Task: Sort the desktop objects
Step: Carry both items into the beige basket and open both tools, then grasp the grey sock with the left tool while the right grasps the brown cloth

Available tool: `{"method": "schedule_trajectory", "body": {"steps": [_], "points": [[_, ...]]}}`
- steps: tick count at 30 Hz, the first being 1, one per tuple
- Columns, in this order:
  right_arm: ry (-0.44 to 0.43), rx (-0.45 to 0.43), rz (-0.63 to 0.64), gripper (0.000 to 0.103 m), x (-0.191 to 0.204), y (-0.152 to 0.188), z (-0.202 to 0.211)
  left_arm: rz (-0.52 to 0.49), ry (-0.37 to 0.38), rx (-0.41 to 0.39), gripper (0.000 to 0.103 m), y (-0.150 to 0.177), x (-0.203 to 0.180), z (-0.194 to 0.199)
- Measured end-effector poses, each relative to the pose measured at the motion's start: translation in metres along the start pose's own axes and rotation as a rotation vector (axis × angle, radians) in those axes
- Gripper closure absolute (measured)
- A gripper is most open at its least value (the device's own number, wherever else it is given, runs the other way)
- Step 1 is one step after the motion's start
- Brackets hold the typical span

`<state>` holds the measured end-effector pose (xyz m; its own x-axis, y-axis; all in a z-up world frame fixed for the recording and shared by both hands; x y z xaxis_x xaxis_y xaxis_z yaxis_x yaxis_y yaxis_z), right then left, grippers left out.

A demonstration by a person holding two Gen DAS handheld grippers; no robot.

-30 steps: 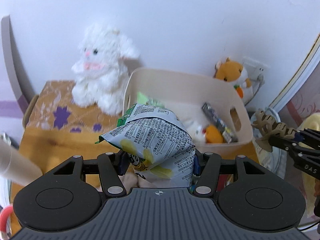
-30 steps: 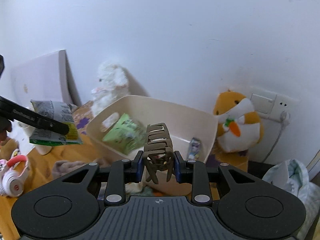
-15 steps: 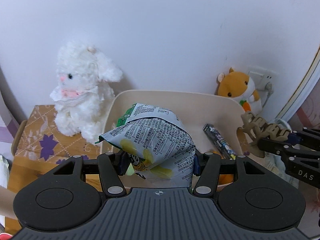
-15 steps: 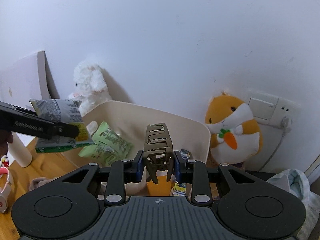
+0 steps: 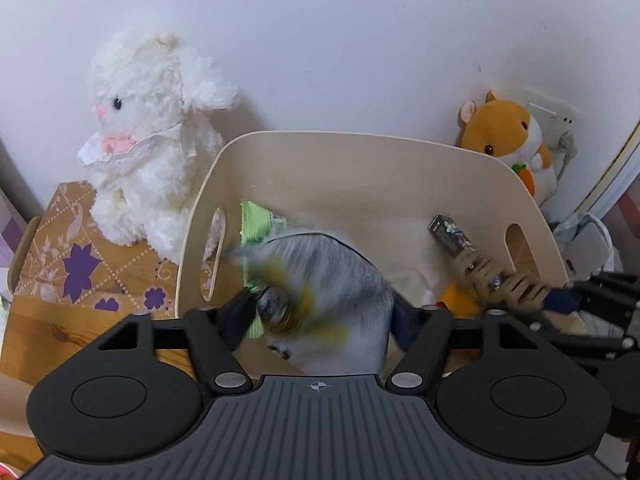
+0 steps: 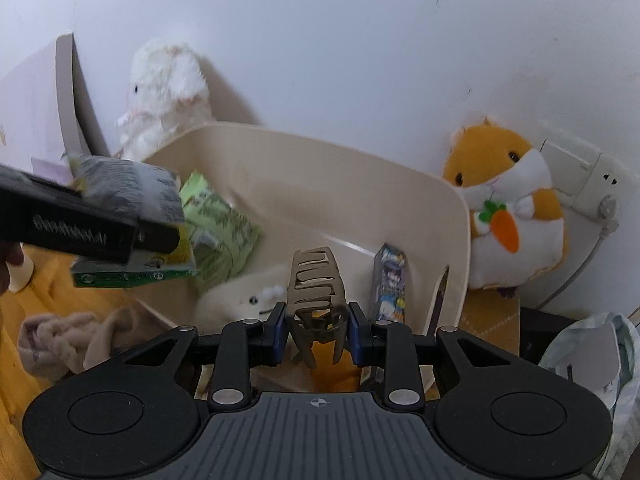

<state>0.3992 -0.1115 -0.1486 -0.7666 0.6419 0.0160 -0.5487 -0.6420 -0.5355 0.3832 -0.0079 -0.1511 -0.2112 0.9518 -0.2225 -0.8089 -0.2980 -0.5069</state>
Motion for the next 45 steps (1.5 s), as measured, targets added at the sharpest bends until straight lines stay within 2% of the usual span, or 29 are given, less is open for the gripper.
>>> {"method": "schedule_trajectory", "body": {"steps": [2,4,8,10,15,19,25,32,39,45], "points": [[-0.01,-0.006,0.011,0.058,0.002,0.002,0.002,0.002,-0.001,-0.001,0.025,0.0,0.003,0.001],[0.007,-0.011,0.032,0.044,0.004,0.003,0.005,-0.003,0.001,0.002,0.025,0.0,0.005,0.003],[0.021,-0.031,0.036,0.036,0.004,0.005,0.017,-0.006,0.003,0.001,0.025,0.002,0.011,0.01],[0.027,-0.042,0.019,0.026,0.002,0.007,0.024,-0.001,0.008,-0.007,0.024,0.003,0.016,0.016],[0.005,-0.052,-0.091,0.023,-0.007,0.022,0.039,0.014,0.024,-0.026,0.023,0.011,0.032,0.036],[-0.016,-0.043,-0.227,0.015,-0.015,0.047,0.048,0.021,0.026,-0.02,0.023,0.025,0.051,0.049],[-0.025,-0.013,-0.324,0.012,-0.011,0.088,0.056,0.005,-0.01,0.013,0.023,0.05,0.077,0.055],[-0.042,0.043,-0.39,0.011,0.002,0.13,0.055,-0.034,-0.045,0.099,0.023,0.086,0.1,0.047],[-0.068,0.06,-0.47,0.011,0.015,0.15,0.052,-0.119,-0.09,0.174,0.023,0.116,0.113,0.031],[-0.086,0.087,-0.57,0.012,0.022,0.152,0.041,-0.181,-0.089,0.219,0.023,0.128,0.111,0.017]]}}
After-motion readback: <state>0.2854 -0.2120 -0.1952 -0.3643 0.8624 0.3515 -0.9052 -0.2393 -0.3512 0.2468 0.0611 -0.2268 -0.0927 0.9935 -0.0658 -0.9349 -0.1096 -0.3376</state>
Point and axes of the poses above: each gripper's, at about its wrist camera, not at the fingertips, and z roughly against the way its jaws point, x to its left, y to its underside, the point moved 7 cm from there along -z, roughly the way its jaws point, and after that the axes turned 8 degrees about x, right-handed, at the moved point
